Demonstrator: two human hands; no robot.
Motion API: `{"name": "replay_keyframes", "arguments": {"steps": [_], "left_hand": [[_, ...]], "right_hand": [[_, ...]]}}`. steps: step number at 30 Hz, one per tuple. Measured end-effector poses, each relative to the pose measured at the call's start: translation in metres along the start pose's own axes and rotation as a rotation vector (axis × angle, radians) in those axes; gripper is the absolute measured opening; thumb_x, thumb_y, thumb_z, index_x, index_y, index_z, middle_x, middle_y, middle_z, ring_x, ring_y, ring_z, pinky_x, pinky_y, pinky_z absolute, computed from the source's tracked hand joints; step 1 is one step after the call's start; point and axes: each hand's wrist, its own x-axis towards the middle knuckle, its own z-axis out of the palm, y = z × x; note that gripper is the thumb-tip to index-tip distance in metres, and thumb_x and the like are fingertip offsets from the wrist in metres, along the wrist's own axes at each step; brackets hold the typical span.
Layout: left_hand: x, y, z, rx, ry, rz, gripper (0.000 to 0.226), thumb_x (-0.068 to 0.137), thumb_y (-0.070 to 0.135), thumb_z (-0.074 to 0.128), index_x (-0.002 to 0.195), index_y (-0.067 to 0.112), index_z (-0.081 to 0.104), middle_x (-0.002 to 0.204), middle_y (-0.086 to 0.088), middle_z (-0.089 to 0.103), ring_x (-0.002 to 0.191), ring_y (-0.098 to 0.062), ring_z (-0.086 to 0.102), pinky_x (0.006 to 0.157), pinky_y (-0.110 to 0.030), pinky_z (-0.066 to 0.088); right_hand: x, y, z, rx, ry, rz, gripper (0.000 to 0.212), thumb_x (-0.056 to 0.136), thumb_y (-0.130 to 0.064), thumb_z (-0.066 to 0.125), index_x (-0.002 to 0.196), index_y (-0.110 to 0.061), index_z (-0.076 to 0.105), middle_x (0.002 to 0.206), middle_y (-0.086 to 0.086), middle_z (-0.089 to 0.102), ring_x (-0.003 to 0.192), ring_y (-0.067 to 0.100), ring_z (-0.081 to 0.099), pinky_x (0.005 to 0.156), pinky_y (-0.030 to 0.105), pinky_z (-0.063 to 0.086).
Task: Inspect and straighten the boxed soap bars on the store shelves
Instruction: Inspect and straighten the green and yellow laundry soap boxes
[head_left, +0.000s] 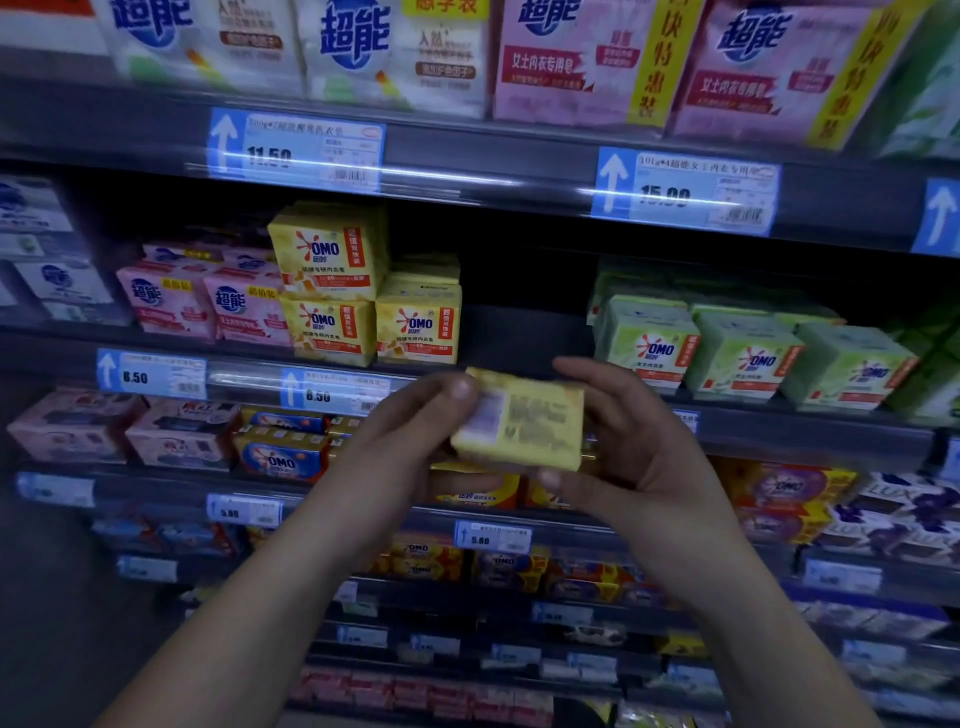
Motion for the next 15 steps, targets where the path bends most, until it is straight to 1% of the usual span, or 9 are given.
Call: {"name": "replay_keyframes", "arguments": {"steps": [1, 3, 5, 6, 8, 9, 10, 12, 15], "left_hand": [[0.000, -0.001, -0.001, -0.011, 0.002, -0.006, 0.028, 0.088, 0.036, 0.068, 0.108, 0.019, 0.078, 0.109, -0.006, 0.081, 0.102, -0.025, 0.078, 0.077, -0.033, 0.065], [0.001, -0.001, -0.002, -0.018, 0.011, 0.052, 0.027, 0.086, 0.022, 0.071, 0.111, 0.013, 0.077, 0.102, -0.007, 0.082, 0.095, -0.022, 0.079, 0.074, -0.028, 0.063], [0.000, 0.000, -0.003, -0.024, 0.014, 0.125, 0.040, 0.081, 0.015, 0.080, 0.120, 0.007, 0.071, 0.103, -0.009, 0.081, 0.096, -0.022, 0.078, 0.076, -0.024, 0.061], [0.000, 0.000, -0.004, -0.015, 0.013, 0.151, 0.047, 0.077, 0.016, 0.083, 0.121, 0.007, 0.069, 0.105, -0.009, 0.081, 0.099, -0.023, 0.078, 0.078, -0.025, 0.060], [0.000, 0.000, -0.004, 0.011, 0.008, 0.178, 0.054, 0.071, 0.021, 0.083, 0.121, 0.008, 0.069, 0.106, -0.009, 0.081, 0.101, -0.022, 0.077, 0.082, -0.025, 0.060], [-0.001, 0.000, -0.003, 0.021, 0.003, 0.179, 0.055, 0.070, 0.019, 0.083, 0.122, 0.007, 0.068, 0.107, -0.009, 0.080, 0.101, -0.022, 0.077, 0.083, -0.025, 0.059], [-0.002, 0.000, -0.002, 0.036, -0.001, 0.181, 0.056, 0.070, 0.017, 0.084, 0.123, 0.006, 0.067, 0.108, -0.009, 0.080, 0.102, -0.022, 0.077, 0.084, -0.026, 0.059], [-0.005, 0.001, 0.002, 0.120, 0.021, 0.224, 0.058, 0.068, 0.021, 0.087, 0.121, 0.011, 0.068, 0.109, -0.008, 0.080, 0.103, -0.024, 0.076, 0.084, -0.029, 0.061], [-0.012, 0.006, 0.010, 0.421, 0.202, 0.389, 0.060, 0.060, 0.045, 0.091, 0.114, 0.029, 0.069, 0.105, 0.007, 0.076, 0.098, -0.016, 0.075, 0.074, -0.028, 0.062]], "right_hand": [[0.001, 0.001, 0.000, -0.007, -0.016, -0.022, 0.068, 0.087, 0.010, 0.073, 0.143, -0.021, 0.050, 0.137, -0.005, 0.067, 0.126, 0.019, 0.064, 0.092, 0.035, 0.059], [0.003, 0.003, -0.001, 0.012, -0.027, -0.037, 0.073, 0.085, 0.014, 0.073, 0.145, -0.020, 0.049, 0.147, -0.007, 0.061, 0.129, 0.017, 0.063, 0.091, 0.032, 0.059], [0.004, 0.002, -0.002, 0.030, -0.033, -0.007, 0.080, 0.081, -0.003, 0.084, 0.149, -0.025, 0.047, 0.152, -0.014, 0.055, 0.133, 0.010, 0.060, 0.094, 0.031, 0.058], [0.004, 0.002, -0.002, 0.032, -0.031, 0.019, 0.082, 0.079, -0.014, 0.088, 0.149, -0.029, 0.047, 0.150, -0.018, 0.056, 0.132, 0.008, 0.060, 0.094, 0.028, 0.058], [0.004, 0.001, -0.001, 0.034, 0.009, 0.048, 0.074, 0.080, -0.029, 0.087, 0.145, -0.031, 0.052, 0.136, -0.024, 0.065, 0.122, 0.002, 0.065, 0.089, 0.020, 0.057], [0.005, 0.002, 0.000, 0.048, 0.037, 0.047, 0.068, 0.081, -0.034, 0.084, 0.143, -0.029, 0.055, 0.129, -0.024, 0.070, 0.117, 0.002, 0.068, 0.086, 0.017, 0.056], [0.005, 0.003, 0.000, 0.075, 0.061, 0.043, 0.065, 0.081, -0.034, 0.082, 0.141, -0.025, 0.057, 0.126, -0.020, 0.072, 0.114, 0.003, 0.069, 0.085, 0.017, 0.056], [0.006, 0.006, 0.000, 0.147, 0.069, 0.041, 0.063, 0.082, -0.025, 0.079, 0.142, -0.022, 0.058, 0.130, -0.013, 0.073, 0.120, 0.011, 0.069, 0.089, 0.021, 0.057], [0.006, 0.008, 0.004, 0.431, -0.023, 0.106, 0.062, 0.087, -0.018, 0.072, 0.147, -0.021, 0.056, 0.141, 0.008, 0.067, 0.131, 0.028, 0.062, 0.104, 0.037, 0.054]]}}
